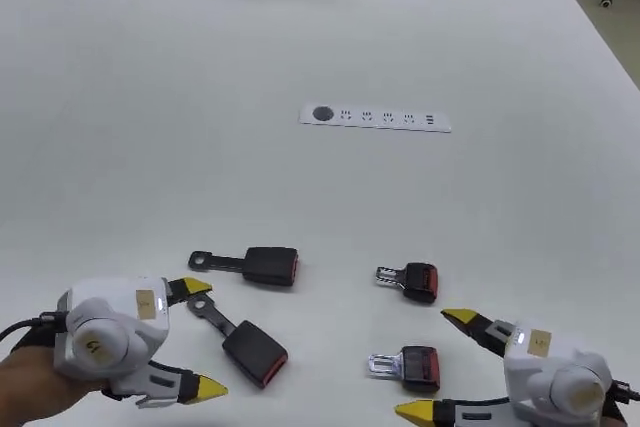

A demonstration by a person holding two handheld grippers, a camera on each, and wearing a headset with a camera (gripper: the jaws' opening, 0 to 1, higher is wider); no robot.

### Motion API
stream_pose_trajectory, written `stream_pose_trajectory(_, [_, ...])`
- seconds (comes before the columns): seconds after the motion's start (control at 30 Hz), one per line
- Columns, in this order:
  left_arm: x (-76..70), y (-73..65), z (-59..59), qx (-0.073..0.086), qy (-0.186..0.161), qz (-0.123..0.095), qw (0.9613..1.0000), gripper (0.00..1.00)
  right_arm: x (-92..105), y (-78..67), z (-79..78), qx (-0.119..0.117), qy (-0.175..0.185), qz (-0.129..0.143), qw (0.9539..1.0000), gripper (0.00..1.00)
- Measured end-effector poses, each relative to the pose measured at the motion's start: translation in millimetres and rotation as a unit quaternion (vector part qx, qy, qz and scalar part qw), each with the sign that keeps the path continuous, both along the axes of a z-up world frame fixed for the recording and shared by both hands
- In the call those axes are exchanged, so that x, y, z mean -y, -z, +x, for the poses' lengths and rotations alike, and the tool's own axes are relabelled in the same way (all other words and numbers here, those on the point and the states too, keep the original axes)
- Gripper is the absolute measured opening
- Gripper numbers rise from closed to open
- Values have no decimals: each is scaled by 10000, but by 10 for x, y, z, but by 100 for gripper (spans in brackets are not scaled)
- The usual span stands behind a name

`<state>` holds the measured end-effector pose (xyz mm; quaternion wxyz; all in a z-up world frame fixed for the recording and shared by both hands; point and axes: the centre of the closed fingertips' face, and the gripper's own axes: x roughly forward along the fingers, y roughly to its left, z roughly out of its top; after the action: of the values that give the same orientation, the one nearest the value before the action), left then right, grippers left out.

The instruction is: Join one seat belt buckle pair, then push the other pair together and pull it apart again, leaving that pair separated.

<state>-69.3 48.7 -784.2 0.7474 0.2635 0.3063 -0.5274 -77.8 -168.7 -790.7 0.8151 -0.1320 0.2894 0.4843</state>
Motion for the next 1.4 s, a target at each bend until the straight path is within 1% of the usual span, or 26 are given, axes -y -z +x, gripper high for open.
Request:
stream_pose_trajectory(0.07, [0, 50, 2, -9, 129, 139, 9998, 72, 8, 52, 3, -48, -55, -44, 10000, 81])
stream_pose_trajectory(0.13, [29, 88, 9, -52, 222, 138, 9996, 71, 9, 98, -3, -102, -114, -92, 9998, 81])
stream_pose_trajectory(0.23, [79, 150, 16, -93, 413, 204, 9989, 70, 9, 159, 1, -168, -204, -140, 9996, 80])
stream_pose_trajectory(0.4, [152, 241, 33, -119, 680, 290, 9972, 68, 12, 234, 12, -238, -409, -249, 9986, 78])
stream_pose_trajectory(0.43, [165, 255, 40, -121, 715, 295, 9969, 67, 12, 248, 19, -287, -440, -243, 9983, 77])
stream_pose_trajectory(0.5, [198, 284, 56, -120, 806, 310, 9962, 65, 2, 253, 13, -376, -534, -211, 9976, 75])
stream_pose_trajectory(0.57, [227, 312, 66, -121, 917, 322, 9952, 64, 9, 278, 21, -369, -671, -293, 9966, 72])
stream_pose_trajectory(0.63, [239, 352, 80, -117, 1011, 371, 9941, 63, 5, 292, 21, -445, -766, -288, 9957, 72])
stream_pose_trajectory(0.67, [233, 390, 82, -87, 1143, 438, 9924, 63, 5, 301, 13, -496, -819, -293, 9950, 70])
stream_pose_trajectory(0.7, [219, 419, 91, -37, 1247, 549, 9907, 62, 10, 309, 7, -528, -860, -328, 9944, 69])
stream_pose_trajectory(0.73, [197, 467, 86, -30, 1357, 690, 9883, 61, 26, 334, 6, -504, -974, -440, 9930, 68])
stream_pose_trajectory(0.77, [216, 480, 79, -53, 1380, 657, 9882, 60, 33, 348, 2, -512, -1030, -490, 9921, 67])
stream_pose_trajectory(0.9, [235, 540, 72, -98, 1507, 680, 9862, 57, 47, 369, -14, -552, -1233, -596, 9890, 61])
stream_pose_trajectory(0.93, [253, 537, 60, -140, 1544, 609, 9860, 56, 56, 377, -23, -562, -1317, -651, 9876, 59])
stream_pose_trajectory(0.97, [250, 540, 81, -117, 1540, 634, 9860, 56, 65, 386, -29, -566, -1367, -697, 9865, 57])
stream_pose_trajectory(1.03, [274, 548, 84, -137, 1559, 594, 9859, 55, 86, 417, -53, -632, -1491, -832, 9833, 52])
stream_pose_trajectory(1.07, [285, 543, 73, -159, 1603, 594, 9852, 54, 88, 431, -63, -629, -1570, -878, 9817, 51])
stream_pose_trajectory(1.1, [292, 546, 58, -189, 1645, 583, 9845, 53, 95, 440, -68, -612, -1607, -912, 9809, 51])
stream_pose_trajectory(1.13, [298, 549, 29, -259, 1687, 565, 9837, 50, 94, 445, -73, -604, -1649, -929, 9801, 51])
stream_pose_trajectory(1.17, [301, 549, 18, -283, 1707, 557, 9833, 48, 91, 439, -78, -599, -1676, -930, 9796, 50])
stream_pose_trajectory(1.23, [306, 545, 21, -281, 1717, 548, 9832, 46, 92, 443, -77, -601, -1727, -949, 9785, 46])
stream_pose_trajectory(1.3, [299, 547, 36, -353, 1616, 558, 9846, 45, 97, 451, -71, -560, -1790, -987, 9773, 41])
stream_pose_trajectory(1.37, [295, 547, 45, -334, 1588, 565, 9851, 43, 102, 452, -57, -546, -1785, -984, 9775, 39])
stream_pose_trajectory(1.4, [283, 549, 60, -363, 1474, 582, 9867, 42, 102, 449, -46, -591, -1745, -936, 9784, 38])
